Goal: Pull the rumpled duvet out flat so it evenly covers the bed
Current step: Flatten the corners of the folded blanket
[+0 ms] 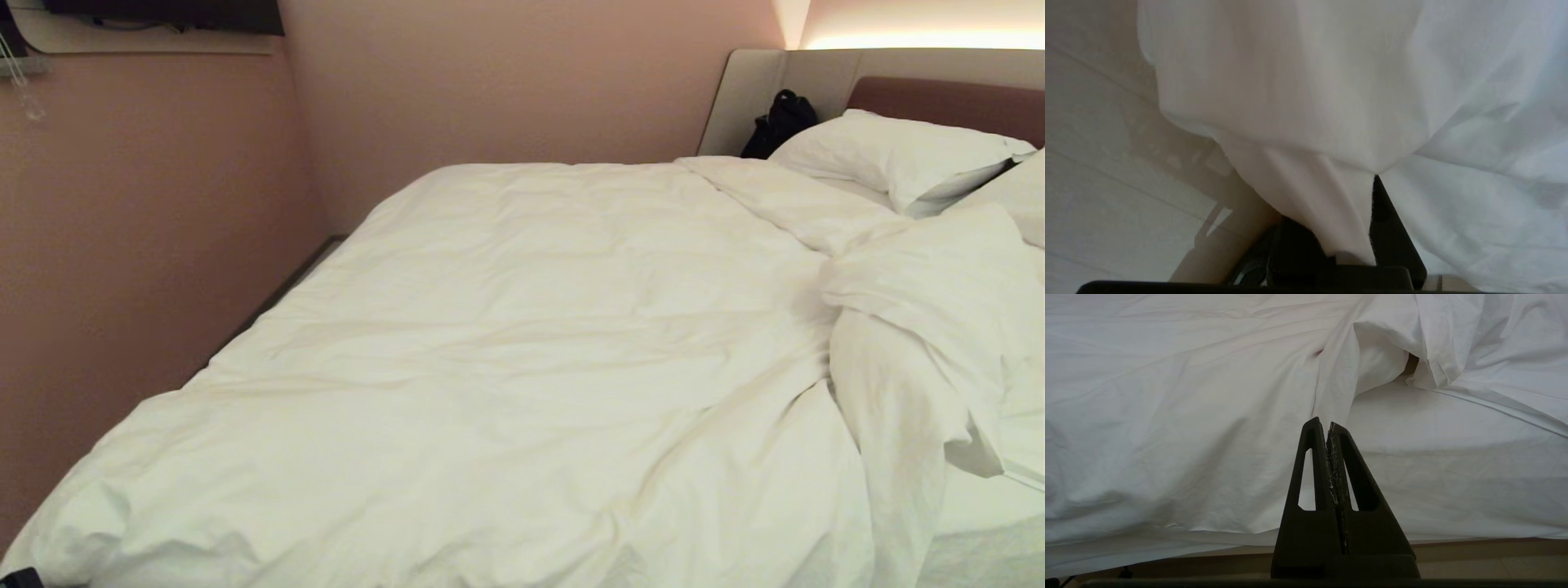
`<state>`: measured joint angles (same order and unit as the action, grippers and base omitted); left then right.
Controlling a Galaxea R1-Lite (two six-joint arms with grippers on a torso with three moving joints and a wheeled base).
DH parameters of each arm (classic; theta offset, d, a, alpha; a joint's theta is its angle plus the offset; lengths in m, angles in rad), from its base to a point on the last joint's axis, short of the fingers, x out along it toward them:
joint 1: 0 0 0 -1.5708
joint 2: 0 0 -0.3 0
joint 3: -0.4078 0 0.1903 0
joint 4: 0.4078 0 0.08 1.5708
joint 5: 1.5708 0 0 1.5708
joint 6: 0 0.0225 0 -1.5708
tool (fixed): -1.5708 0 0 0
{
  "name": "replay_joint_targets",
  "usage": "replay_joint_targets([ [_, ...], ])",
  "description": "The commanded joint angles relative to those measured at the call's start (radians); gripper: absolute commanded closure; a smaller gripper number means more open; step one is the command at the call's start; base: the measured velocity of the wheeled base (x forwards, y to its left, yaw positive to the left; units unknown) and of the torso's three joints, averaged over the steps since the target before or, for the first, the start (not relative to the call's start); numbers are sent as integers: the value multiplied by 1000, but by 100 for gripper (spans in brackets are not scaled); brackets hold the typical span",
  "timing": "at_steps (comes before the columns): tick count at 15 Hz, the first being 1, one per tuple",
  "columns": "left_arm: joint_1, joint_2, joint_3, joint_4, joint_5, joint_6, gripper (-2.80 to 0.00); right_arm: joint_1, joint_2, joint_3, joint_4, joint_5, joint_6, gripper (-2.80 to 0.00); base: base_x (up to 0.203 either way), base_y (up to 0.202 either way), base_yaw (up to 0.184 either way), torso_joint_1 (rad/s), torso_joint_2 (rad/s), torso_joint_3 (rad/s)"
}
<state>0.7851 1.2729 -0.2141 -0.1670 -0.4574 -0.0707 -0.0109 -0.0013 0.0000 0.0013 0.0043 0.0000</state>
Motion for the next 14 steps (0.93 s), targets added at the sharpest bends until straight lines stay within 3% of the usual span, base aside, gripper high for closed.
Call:
replay_joint_targets([
  [1,0,-6,51,1,-2,22,0,0,1,0,2,0,0,0,0,0,0,0,0,0],
  [5,-1,-9,161,7,0,111,0,0,1,0,0,0,0,0,0,0,0,0,0,0],
  [14,0,-15,186,6,-1,105,0,0,1,0,0,0,0,0,0,0,0,0,0,0],
])
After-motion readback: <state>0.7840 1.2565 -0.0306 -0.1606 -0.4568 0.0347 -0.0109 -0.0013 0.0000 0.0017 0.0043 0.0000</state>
